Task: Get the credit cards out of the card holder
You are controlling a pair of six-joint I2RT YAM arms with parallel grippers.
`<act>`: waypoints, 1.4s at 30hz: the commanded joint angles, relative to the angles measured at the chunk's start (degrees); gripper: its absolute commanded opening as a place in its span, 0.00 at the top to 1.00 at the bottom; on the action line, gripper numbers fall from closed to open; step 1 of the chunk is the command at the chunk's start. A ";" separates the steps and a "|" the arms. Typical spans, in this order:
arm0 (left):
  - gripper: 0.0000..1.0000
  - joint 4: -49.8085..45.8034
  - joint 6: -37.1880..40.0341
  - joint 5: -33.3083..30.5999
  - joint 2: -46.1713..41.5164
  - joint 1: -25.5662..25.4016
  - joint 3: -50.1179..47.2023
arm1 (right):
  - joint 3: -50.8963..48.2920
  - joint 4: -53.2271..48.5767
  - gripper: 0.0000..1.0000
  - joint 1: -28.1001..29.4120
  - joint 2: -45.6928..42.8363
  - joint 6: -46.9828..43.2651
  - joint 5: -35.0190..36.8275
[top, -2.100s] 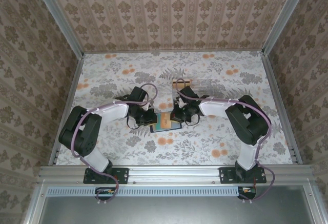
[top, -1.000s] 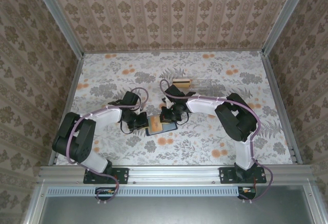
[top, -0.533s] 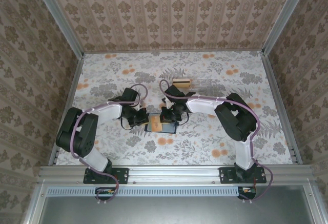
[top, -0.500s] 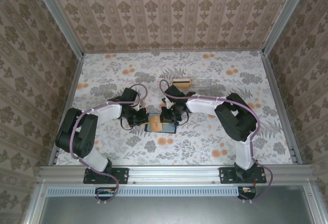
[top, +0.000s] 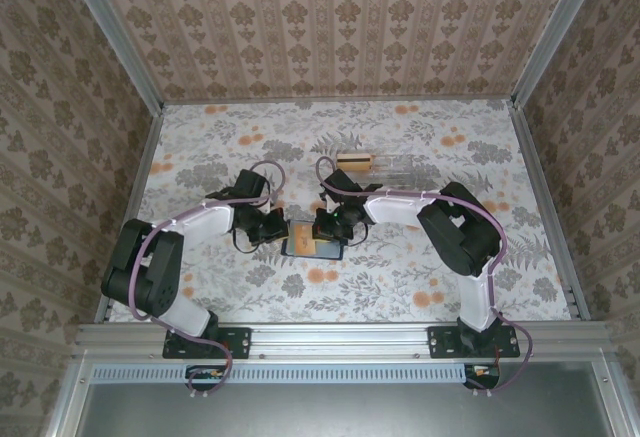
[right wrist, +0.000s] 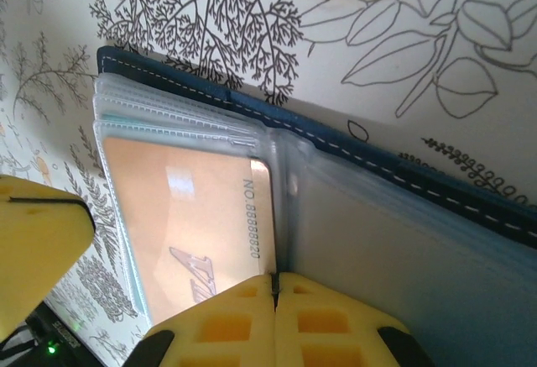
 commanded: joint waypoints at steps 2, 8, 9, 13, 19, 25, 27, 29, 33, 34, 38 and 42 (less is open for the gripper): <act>0.98 1.13 -0.73 0.85 0.53 -0.52 -2.25 | -1.23 1.47 1.00 0.27 -0.94 3.36 1.75; 0.99 1.50 -1.04 0.85 1.30 -0.76 -2.89 | -0.80 2.06 1.00 0.31 -1.82 3.58 1.00; 0.99 1.84 -1.26 1.15 1.42 -0.86 -3.13 | -0.79 2.10 1.00 0.36 -2.06 3.60 0.89; 0.99 2.99 -2.38 1.66 1.40 -1.13 -3.97 | -0.87 2.32 1.00 0.29 -2.83 4.18 0.34; 0.99 1.78 -2.85 0.75 -0.79 -1.25 -3.65 | -0.96 2.35 1.00 0.34 -2.87 4.70 0.61; 0.91 -2.39 -0.94 -1.23 -3.38 -0.03 -0.06 | -1.17 2.67 1.00 0.36 -1.88 4.91 0.86; 0.91 -2.14 -0.32 -0.62 -3.37 0.15 1.02 | -1.31 2.76 1.00 0.36 -1.76 4.87 0.96; 0.92 -0.73 -0.39 1.07 -2.56 0.05 1.83 | -1.32 2.76 1.00 0.31 -1.66 4.90 1.05; 0.95 1.98 -0.71 3.44 -0.48 -0.44 2.46 | -1.32 2.67 1.00 0.36 -1.51 4.82 1.10; 0.96 2.40 -0.71 3.78 0.20 -0.65 2.61 | -1.32 2.68 1.00 0.35 -1.50 4.78 1.12; 0.97 3.56 -0.97 4.28 2.58 -1.23 2.57 | -1.20 2.58 1.00 0.36 -1.34 4.72 0.99; 0.99 3.54 -1.10 3.30 4.69 -1.38 1.75 | -1.01 2.49 1.00 0.36 -1.06 4.65 0.76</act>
